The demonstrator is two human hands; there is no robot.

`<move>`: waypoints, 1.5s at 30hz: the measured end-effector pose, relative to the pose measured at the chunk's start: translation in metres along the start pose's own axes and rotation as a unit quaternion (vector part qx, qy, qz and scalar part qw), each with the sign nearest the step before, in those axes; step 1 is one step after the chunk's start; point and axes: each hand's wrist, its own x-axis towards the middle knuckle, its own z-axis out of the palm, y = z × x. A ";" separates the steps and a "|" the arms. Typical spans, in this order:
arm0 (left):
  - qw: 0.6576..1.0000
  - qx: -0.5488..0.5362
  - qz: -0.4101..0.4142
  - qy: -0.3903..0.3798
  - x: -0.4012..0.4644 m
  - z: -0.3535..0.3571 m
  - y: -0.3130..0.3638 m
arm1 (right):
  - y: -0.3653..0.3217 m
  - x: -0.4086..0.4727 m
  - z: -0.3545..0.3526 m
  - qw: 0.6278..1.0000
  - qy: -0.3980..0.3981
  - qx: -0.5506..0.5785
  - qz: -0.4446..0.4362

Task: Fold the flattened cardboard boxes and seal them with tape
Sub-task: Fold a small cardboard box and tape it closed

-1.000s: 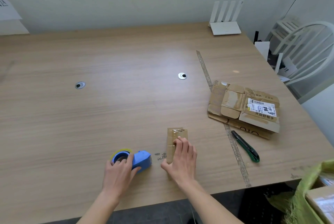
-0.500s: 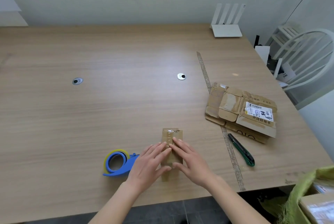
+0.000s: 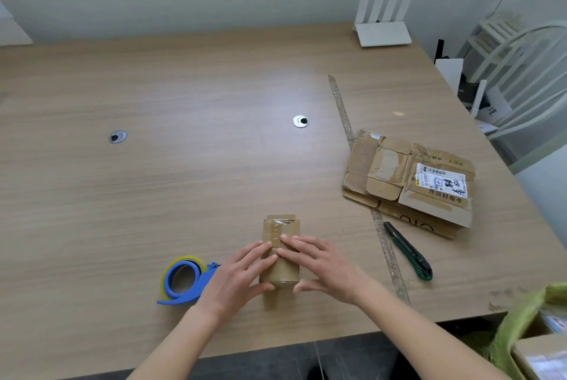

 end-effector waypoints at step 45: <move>0.851 -0.254 -0.460 -0.009 0.046 -0.050 0.076 | -0.065 -0.003 -0.035 0.899 0.088 0.284 0.322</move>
